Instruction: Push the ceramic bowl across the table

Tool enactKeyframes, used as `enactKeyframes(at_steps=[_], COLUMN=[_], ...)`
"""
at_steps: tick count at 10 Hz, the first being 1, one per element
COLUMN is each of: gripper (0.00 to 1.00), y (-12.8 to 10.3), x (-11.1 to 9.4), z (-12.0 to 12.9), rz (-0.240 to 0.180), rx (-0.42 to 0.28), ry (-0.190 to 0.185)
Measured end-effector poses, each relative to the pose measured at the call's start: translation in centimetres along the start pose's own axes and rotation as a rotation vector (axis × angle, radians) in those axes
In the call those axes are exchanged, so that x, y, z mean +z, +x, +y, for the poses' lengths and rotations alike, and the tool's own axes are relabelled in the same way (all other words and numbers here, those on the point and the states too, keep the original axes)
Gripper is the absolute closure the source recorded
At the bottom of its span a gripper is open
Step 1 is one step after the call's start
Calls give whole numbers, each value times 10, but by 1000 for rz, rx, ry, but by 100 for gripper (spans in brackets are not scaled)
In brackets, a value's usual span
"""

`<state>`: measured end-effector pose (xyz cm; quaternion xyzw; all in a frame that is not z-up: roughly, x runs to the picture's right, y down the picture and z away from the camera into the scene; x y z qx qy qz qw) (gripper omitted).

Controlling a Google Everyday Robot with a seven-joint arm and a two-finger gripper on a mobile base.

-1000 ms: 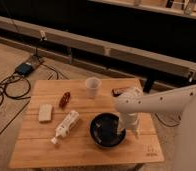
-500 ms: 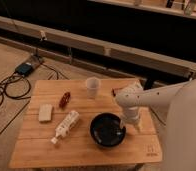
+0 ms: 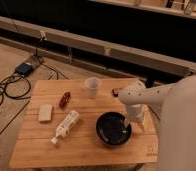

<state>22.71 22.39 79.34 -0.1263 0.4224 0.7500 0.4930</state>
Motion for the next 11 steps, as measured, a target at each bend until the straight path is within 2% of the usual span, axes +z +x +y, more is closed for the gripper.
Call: enactKeyframes(at_steps=[3,6,11], gripper=[35,35,35], y=[-8,-16,-16], x=[2,-4,-4], z=[-14,-27,-26], rz=[-4,-23,-23], rx=[33,65,63], ry=[14,0,0])
